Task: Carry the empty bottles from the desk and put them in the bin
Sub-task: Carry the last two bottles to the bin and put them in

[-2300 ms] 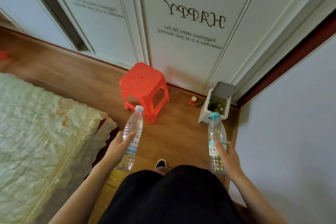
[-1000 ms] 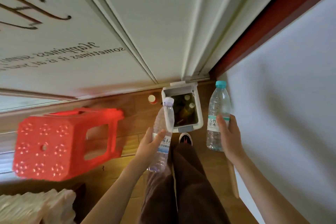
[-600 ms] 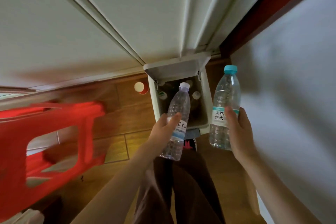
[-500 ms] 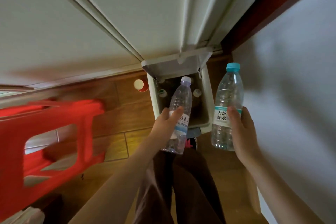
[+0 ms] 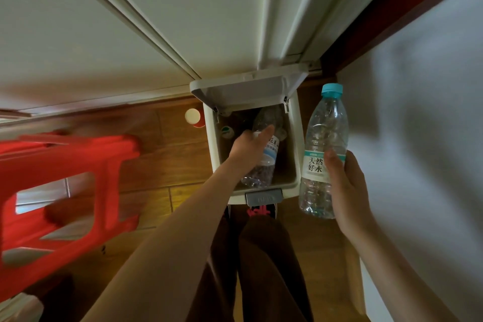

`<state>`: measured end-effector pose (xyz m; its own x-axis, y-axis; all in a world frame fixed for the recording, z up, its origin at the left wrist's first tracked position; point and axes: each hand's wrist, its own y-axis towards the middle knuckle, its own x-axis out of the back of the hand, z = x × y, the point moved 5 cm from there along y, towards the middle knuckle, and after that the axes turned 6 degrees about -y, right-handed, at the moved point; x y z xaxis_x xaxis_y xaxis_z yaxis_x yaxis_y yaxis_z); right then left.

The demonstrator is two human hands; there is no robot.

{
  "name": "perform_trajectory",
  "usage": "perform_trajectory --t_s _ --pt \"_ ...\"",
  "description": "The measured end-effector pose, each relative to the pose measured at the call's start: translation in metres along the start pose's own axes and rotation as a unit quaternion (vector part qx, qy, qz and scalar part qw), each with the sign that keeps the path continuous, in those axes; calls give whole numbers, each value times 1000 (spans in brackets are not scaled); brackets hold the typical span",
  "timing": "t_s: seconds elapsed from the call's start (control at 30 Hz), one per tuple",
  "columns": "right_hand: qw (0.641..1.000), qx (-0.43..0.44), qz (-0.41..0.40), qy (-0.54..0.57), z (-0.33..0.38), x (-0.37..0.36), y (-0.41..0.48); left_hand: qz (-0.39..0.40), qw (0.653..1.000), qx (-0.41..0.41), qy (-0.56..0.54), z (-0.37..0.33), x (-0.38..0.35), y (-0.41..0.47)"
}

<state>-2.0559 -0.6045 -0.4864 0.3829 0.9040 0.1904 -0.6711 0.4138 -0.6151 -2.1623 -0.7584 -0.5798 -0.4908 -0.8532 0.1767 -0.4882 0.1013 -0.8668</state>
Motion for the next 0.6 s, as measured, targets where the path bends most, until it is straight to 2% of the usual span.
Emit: perform_trajectory --t_s 0.17,0.4,0.6 --pt "1000 -9 -2 7 -8 0 0 -22 995 -48 81 7 7 12" --pt "1000 4 -2 1 -13 1 0 -67 997 -43 13 34 -5 20" --pt "1000 -4 -9 -4 -12 -1 -3 -57 997 -23 -51 39 -4 21"
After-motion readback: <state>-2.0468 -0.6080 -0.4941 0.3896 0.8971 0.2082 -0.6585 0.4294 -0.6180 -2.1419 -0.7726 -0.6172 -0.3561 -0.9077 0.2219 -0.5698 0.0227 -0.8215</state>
